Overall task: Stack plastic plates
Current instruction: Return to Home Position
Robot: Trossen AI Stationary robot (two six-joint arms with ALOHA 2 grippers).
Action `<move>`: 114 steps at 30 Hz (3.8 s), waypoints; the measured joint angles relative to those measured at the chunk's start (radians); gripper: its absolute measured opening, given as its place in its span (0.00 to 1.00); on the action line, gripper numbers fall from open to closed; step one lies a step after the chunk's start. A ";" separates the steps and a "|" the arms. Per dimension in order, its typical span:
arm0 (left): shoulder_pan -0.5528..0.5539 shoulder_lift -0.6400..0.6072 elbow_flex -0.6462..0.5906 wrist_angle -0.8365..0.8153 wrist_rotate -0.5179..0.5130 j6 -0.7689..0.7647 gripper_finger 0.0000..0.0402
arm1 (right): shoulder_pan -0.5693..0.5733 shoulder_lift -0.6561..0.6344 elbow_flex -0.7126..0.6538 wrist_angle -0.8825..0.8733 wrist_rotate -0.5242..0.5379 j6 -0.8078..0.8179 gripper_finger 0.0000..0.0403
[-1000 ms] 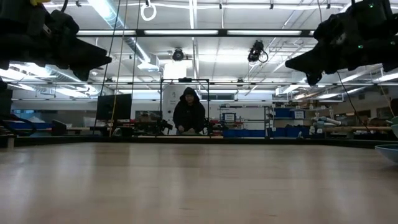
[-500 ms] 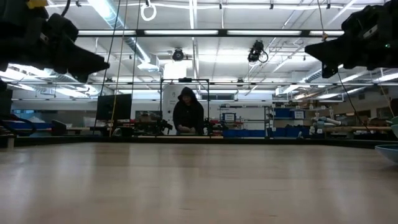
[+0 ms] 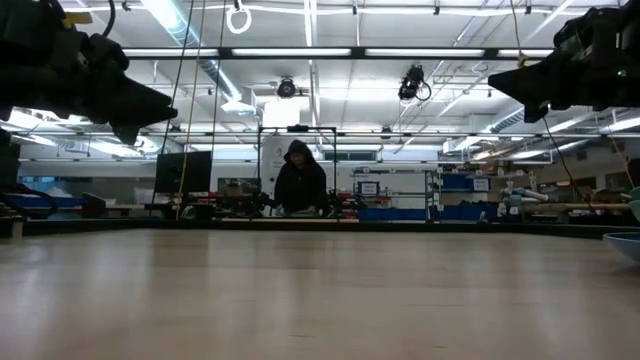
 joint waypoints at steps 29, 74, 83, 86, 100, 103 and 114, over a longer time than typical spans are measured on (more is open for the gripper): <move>-0.234 -0.079 -0.034 0.155 -0.296 0.123 0.35 | 0.000 0.000 0.000 0.008 0.012 0.000 0.06; -0.284 -0.072 -0.035 0.199 -0.296 0.191 0.35 | 0.000 0.002 0.000 0.008 0.011 0.000 0.06; -0.284 -0.072 -0.035 0.199 -0.296 0.191 0.35 | 0.000 0.002 0.000 0.008 0.011 0.000 0.06; -0.284 -0.072 -0.035 0.199 -0.297 0.191 0.35 | 0.000 0.002 0.000 0.008 0.011 0.000 0.06; -0.284 -0.072 -0.036 0.199 -0.296 0.191 0.35 | 0.000 0.002 0.000 0.008 0.011 0.000 0.06; -0.284 -0.072 -0.036 0.199 -0.296 0.191 0.35 | 0.000 0.002 0.000 0.008 0.011 0.000 0.06; -0.284 -0.072 -0.036 0.199 -0.296 0.191 0.35 | 0.000 0.002 0.000 0.008 0.011 0.000 0.06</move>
